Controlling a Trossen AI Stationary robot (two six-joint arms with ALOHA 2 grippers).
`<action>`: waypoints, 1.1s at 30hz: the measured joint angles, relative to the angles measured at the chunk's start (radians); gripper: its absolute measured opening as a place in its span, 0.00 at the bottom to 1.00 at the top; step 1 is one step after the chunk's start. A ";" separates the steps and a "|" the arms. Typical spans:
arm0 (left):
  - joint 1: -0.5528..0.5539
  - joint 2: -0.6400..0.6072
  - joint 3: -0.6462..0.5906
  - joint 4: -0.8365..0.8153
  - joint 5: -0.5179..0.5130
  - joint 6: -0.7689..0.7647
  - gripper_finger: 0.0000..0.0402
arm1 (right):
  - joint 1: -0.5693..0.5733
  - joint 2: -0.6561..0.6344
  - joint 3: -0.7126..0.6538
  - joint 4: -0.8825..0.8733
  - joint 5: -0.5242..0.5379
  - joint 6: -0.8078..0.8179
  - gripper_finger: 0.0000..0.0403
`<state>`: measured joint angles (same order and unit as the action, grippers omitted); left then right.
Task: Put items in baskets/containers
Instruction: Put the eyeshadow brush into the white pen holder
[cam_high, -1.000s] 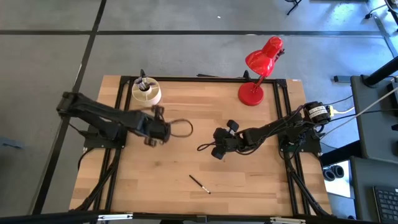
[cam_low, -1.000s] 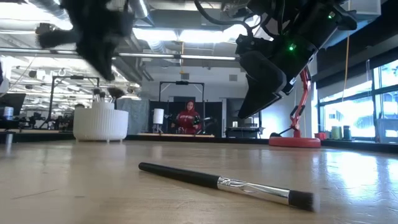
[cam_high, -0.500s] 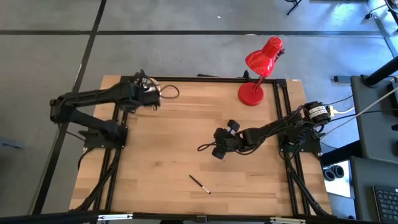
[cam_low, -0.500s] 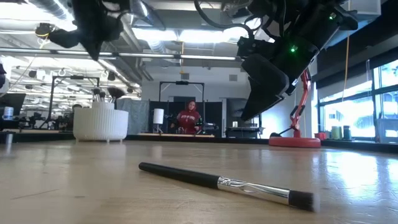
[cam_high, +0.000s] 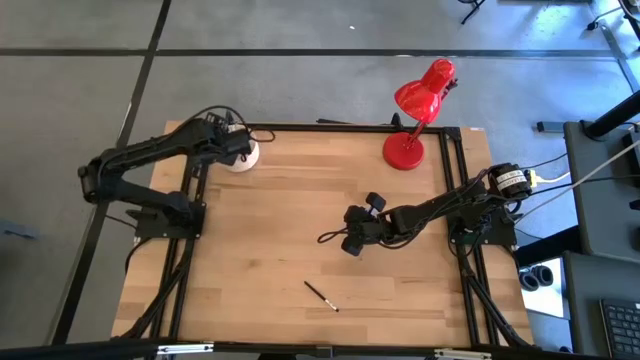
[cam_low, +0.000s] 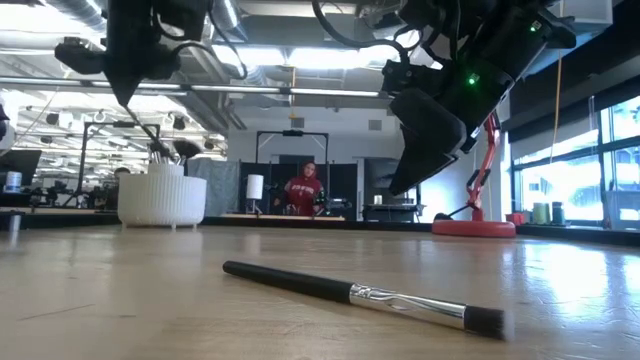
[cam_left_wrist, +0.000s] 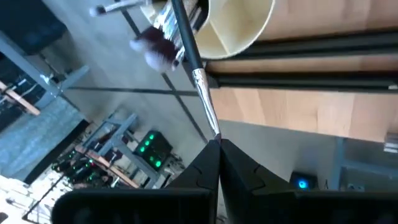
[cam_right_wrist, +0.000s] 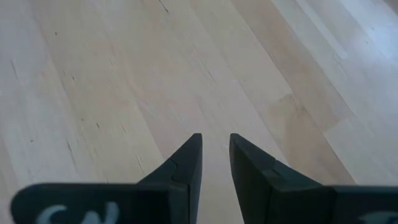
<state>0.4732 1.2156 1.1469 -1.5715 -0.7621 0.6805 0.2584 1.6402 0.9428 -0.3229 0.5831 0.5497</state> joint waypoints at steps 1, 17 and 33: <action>0.013 0.000 0.000 0.000 -0.006 0.012 0.01 | 0.000 0.000 0.000 0.000 0.000 0.000 0.20; 0.112 0.068 0.001 0.123 -0.171 0.272 0.07 | 0.000 0.000 0.000 -0.006 0.000 0.000 0.20; -0.067 0.068 0.001 0.431 0.045 -0.207 0.18 | -0.003 0.000 -0.070 -0.011 -0.044 0.069 0.20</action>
<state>0.4060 1.2839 1.1481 -1.1401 -0.7175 0.4738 0.2553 1.6402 0.8728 -0.3340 0.5386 0.6187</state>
